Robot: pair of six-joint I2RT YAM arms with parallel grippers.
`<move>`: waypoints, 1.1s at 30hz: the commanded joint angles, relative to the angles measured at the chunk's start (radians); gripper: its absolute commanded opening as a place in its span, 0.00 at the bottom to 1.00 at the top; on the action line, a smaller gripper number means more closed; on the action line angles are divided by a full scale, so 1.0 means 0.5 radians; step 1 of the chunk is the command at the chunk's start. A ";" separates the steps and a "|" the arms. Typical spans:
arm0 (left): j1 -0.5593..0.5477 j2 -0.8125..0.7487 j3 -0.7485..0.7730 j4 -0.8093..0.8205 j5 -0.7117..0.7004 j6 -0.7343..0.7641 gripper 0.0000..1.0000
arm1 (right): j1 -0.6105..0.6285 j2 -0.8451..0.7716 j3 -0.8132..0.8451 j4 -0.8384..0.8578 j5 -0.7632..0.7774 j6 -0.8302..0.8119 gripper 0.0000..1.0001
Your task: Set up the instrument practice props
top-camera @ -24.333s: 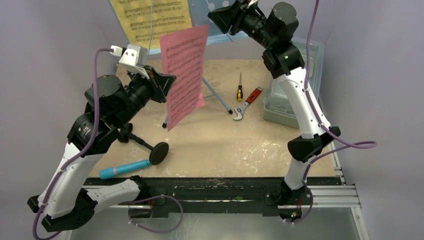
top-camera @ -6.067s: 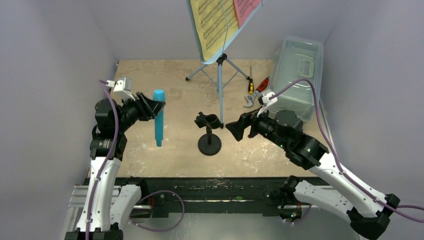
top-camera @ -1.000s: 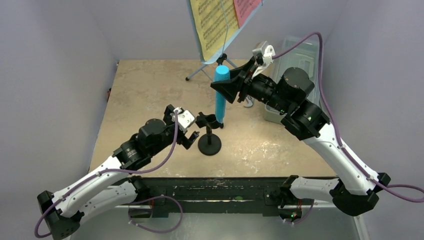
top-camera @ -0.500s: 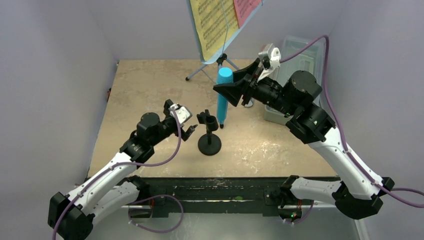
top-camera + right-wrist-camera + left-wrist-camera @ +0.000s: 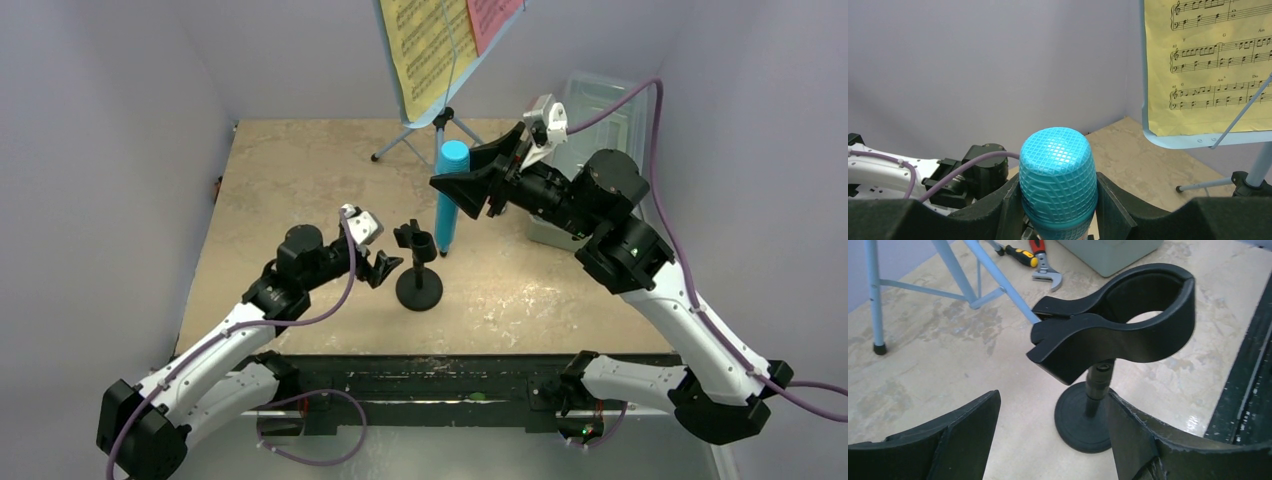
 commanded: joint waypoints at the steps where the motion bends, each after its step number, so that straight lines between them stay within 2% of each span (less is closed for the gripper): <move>1: -0.004 -0.087 -0.069 0.033 0.241 -0.186 0.74 | 0.004 -0.004 0.003 0.158 -0.026 0.010 0.00; 4: -0.015 -0.141 -0.090 0.057 0.272 -0.186 0.70 | 0.003 0.047 0.051 0.156 -0.042 0.009 0.00; 7: -0.023 -0.155 -0.103 0.099 0.343 -0.240 0.70 | 0.005 0.095 0.105 0.153 -0.078 0.009 0.00; 12: -0.021 -0.112 -0.062 0.120 0.113 -0.100 0.85 | 0.005 0.124 0.102 0.156 -0.093 0.009 0.00; 16: -0.017 -0.023 -0.019 0.229 -0.088 0.051 0.93 | 0.005 0.122 0.081 0.161 -0.094 0.009 0.00; 20: -0.018 0.167 0.094 0.234 0.024 0.222 0.94 | 0.007 0.109 0.064 0.168 -0.099 0.012 0.00; 24: -0.016 0.319 0.130 0.311 0.323 0.241 0.89 | 0.005 0.094 0.046 0.173 -0.092 0.012 0.00; 27: -0.017 0.289 0.096 0.366 0.461 0.218 0.84 | 0.006 0.099 0.035 0.182 -0.112 0.019 0.00; 31: -0.022 0.172 0.061 0.294 0.469 0.192 0.69 | 0.005 0.119 0.024 0.200 -0.145 0.040 0.00; 33: -0.027 0.104 0.031 0.262 0.480 0.157 0.68 | 0.005 0.131 0.019 0.219 -0.174 0.055 0.00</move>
